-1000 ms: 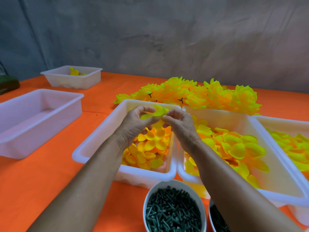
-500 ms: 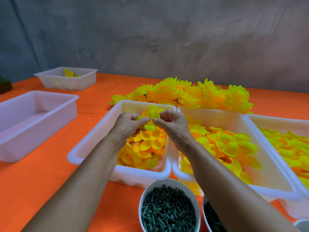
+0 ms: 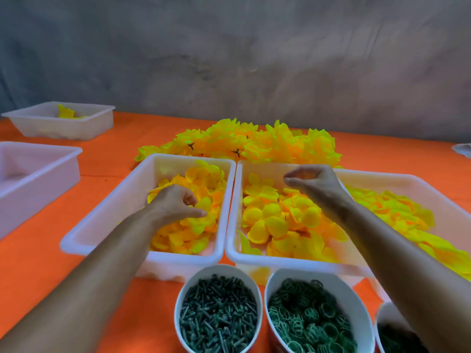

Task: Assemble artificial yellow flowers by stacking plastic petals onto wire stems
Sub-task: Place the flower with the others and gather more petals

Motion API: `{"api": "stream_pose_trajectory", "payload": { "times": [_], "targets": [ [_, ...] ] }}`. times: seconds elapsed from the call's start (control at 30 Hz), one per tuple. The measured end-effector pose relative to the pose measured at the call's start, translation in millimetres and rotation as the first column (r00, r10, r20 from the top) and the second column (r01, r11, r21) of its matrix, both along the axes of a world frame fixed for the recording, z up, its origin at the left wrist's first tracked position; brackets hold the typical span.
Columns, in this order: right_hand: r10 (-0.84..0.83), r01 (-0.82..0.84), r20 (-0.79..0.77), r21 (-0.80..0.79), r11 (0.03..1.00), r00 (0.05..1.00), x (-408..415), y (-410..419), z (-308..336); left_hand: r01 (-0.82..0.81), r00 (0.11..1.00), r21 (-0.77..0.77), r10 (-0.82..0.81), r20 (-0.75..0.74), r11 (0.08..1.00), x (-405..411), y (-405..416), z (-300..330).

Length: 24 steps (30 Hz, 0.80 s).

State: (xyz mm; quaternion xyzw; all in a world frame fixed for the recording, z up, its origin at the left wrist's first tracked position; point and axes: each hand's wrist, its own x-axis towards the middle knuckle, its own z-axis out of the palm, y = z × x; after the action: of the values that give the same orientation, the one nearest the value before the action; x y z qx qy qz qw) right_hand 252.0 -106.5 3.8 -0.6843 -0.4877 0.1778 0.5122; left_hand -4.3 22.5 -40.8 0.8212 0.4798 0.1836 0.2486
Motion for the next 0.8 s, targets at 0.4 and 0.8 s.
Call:
{"api": "stream_pose_trajectory", "payload": {
  "times": [0.4,0.8],
  "targets": [
    [-0.082,0.082,0.139,0.005,0.997,0.987,29.2,-24.6,-26.5,-0.083,0.988,0.272,0.043,0.148,0.959,12.2,-3.4,30.6],
    [0.062,0.005,0.466,-0.141,0.99,0.883,13.1,-20.4,-34.4,0.361,0.932,0.239,-0.338,-0.13,0.902,98.9,-47.1,36.2]
  ]
}}
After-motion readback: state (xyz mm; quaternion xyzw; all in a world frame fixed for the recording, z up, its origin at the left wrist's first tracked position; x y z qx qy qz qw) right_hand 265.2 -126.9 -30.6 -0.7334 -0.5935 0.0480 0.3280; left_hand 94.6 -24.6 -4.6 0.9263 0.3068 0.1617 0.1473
